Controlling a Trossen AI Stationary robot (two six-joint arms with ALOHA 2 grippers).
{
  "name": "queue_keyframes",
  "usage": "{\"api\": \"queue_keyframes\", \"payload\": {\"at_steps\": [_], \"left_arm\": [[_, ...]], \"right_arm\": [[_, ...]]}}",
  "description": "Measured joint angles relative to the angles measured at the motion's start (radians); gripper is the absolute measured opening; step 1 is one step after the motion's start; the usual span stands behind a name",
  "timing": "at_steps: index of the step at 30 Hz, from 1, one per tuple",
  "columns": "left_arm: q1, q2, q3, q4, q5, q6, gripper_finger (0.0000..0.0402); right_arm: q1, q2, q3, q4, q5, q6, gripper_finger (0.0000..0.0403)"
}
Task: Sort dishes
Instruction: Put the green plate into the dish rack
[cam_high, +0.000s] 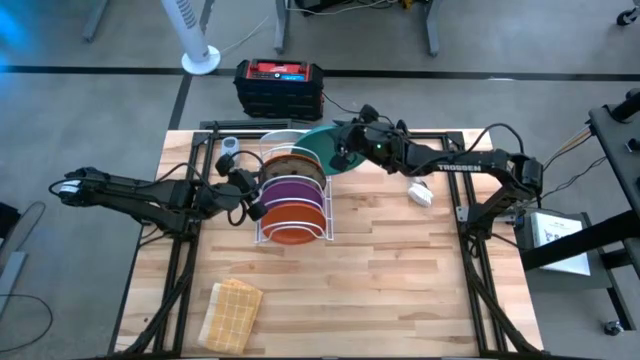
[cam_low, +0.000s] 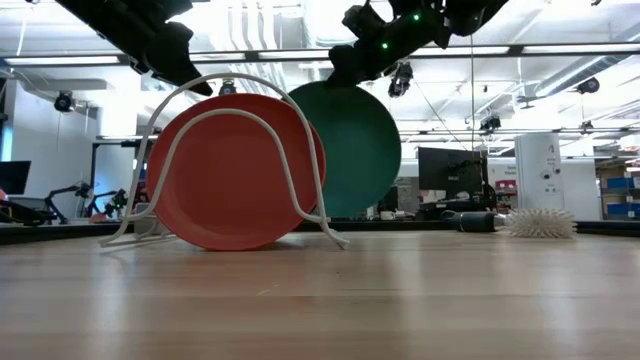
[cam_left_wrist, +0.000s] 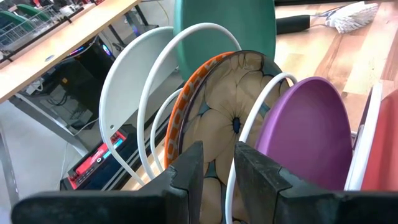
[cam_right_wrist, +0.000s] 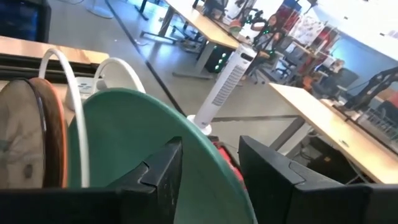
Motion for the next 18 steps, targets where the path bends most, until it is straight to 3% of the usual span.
{"api": "queue_keyframes", "payload": {"at_steps": [5,18], "left_arm": [[0.000,0.000,0.000,0.000,0.000,0.001,0.0079],[0.000,0.000,0.000,0.000,0.000,0.000,0.0079]], "right_arm": [[-0.004,0.000,0.000,-0.014,0.001,0.018,0.0133],[-0.006,0.000,0.030,0.006,-0.006,-0.022,0.0022]]}}
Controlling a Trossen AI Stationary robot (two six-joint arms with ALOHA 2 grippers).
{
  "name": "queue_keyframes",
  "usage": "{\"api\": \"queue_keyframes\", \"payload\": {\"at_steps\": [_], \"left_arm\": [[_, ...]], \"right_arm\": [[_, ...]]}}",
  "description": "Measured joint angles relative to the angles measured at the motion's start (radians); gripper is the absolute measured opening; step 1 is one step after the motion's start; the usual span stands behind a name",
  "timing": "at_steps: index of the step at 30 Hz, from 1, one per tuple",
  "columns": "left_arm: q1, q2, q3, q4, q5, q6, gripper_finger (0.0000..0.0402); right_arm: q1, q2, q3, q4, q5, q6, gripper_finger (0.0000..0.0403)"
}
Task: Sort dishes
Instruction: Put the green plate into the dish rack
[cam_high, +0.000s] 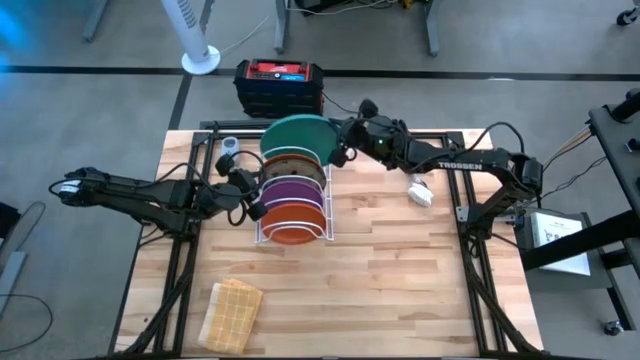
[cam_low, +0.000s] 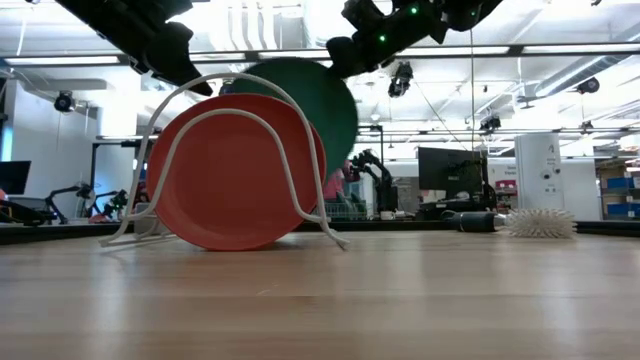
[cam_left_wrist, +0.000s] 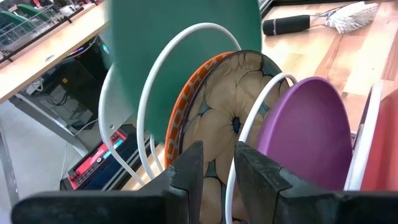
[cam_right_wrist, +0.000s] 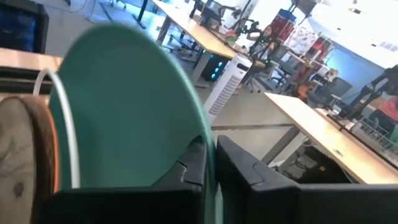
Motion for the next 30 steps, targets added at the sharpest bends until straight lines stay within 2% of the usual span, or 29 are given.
{"api": "queue_keyframes", "payload": {"at_steps": [5,11,22,30], "left_arm": [[0.000,0.000,0.000,0.000,0.000,0.003,0.0079],[0.000,0.000,0.000,0.000,0.000,0.003,0.0079],[0.000,0.000,-0.004,-0.001,-0.001,0.003,0.0079],[0.000,0.000,-0.004,-0.001,-0.001,0.003,0.0079]], "right_arm": [[-0.002,0.000,0.019,0.009,-0.027,0.014,0.0006],[-0.002,0.004,0.027,0.013,-0.037,0.037,0.0005],[0.003,0.123,0.057,0.034,-0.047,0.002,0.0005],[0.002,0.126,0.061,0.022,-0.047,-0.002,0.0005]]}}
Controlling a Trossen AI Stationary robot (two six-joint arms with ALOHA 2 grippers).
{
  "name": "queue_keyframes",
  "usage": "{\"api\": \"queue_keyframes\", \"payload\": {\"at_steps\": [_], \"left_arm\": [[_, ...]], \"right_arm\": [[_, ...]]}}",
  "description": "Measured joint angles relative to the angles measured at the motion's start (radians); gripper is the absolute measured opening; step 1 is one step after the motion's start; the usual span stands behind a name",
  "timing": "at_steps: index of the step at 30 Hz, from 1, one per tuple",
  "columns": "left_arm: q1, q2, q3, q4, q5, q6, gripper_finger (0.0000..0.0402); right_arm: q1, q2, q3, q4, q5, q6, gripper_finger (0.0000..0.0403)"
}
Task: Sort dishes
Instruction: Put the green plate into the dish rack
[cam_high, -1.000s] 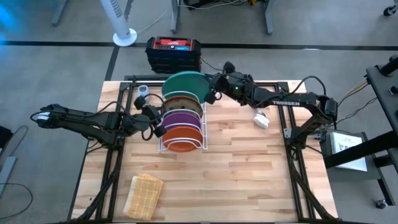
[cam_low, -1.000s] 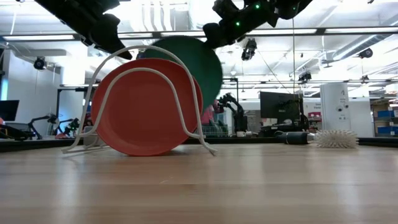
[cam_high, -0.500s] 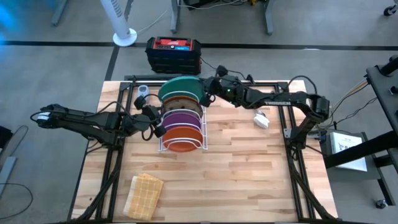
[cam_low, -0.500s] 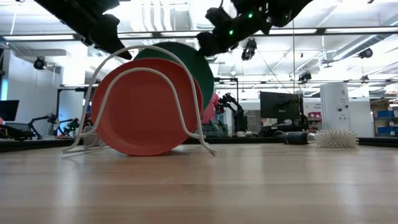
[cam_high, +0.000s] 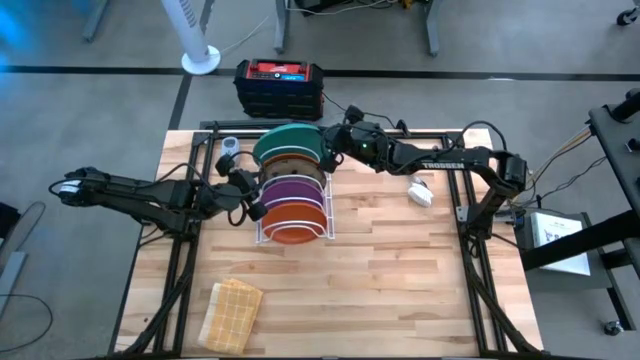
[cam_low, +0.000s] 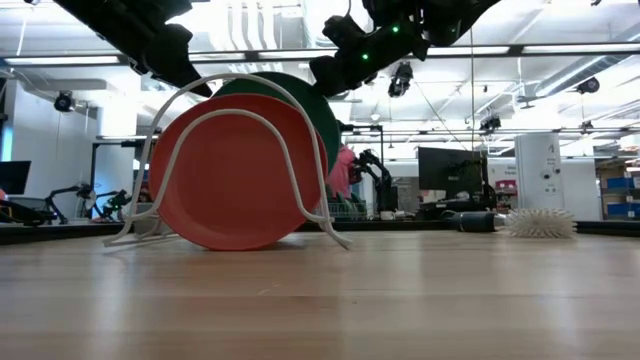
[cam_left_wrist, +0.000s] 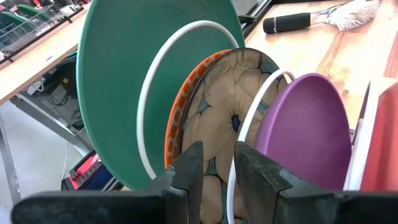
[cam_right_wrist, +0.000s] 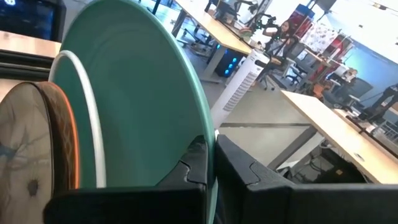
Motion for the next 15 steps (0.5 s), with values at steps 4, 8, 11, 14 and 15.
{"api": "queue_keyframes", "payload": {"at_steps": [4,8,11,14,15], "left_arm": [[0.000,0.000,0.000,0.000,0.000,0.000,0.0079],[0.000,0.000,0.000,0.000,0.000,0.000,0.0079],[0.000,0.000,0.000,0.000,0.000,0.000,0.0079],[0.000,0.000,0.000,0.000,0.000,0.000,0.0079],[0.000,0.000,0.000,0.000,0.000,0.000,0.0079]], "right_arm": [[0.000,0.000,0.000,-0.005,0.000,0.011,0.0013],[0.000,0.000,0.000,-0.009,-0.004,0.034,0.0039],[0.002,0.000,0.000,-0.014,-0.004,0.035,0.0062],[0.006,0.000,0.000,-0.021,-0.003,0.035,0.0083],[0.007,0.000,0.000,-0.021,0.000,0.035,0.0089]]}}
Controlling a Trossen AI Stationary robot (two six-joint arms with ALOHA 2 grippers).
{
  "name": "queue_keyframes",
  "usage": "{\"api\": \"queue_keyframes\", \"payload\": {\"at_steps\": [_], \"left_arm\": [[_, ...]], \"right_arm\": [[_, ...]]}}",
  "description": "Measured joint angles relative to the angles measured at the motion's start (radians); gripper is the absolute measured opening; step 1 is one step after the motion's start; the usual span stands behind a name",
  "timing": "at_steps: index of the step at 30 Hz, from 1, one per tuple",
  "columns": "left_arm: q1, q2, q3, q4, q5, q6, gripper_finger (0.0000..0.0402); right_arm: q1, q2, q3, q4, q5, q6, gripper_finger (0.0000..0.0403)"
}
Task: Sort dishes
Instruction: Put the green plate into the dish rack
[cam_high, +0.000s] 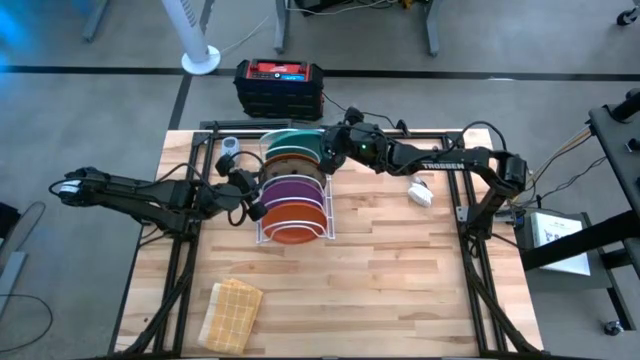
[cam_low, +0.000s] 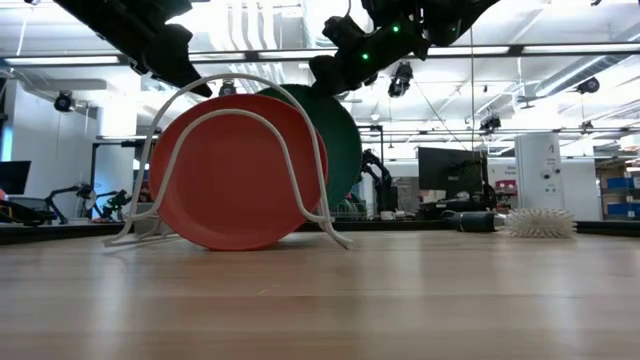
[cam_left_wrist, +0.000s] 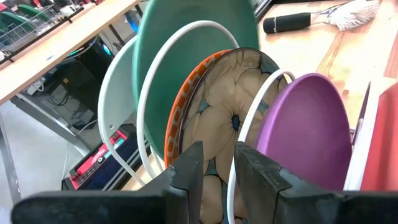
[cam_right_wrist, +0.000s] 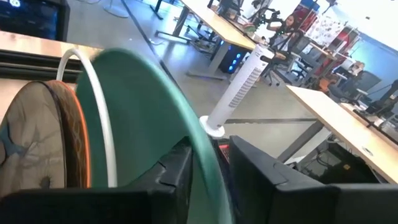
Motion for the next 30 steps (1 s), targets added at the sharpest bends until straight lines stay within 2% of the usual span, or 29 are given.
{"api": "queue_keyframes", "payload": {"at_steps": [18,26,30], "left_arm": [[0.000,0.000,0.000,0.000,-0.001,0.000,0.0079],[0.000,0.000,-0.001,0.000,-0.001,0.000,0.0079],[0.000,0.000,-0.001,0.000,-0.001,0.000,0.0079]], "right_arm": [[0.008,0.000,0.032,-0.012,0.003,0.014,0.0194],[0.012,-0.003,0.109,-0.131,0.005,0.010,0.0236],[0.013,-0.030,0.133,-0.228,0.054,0.006,0.0242]]}}
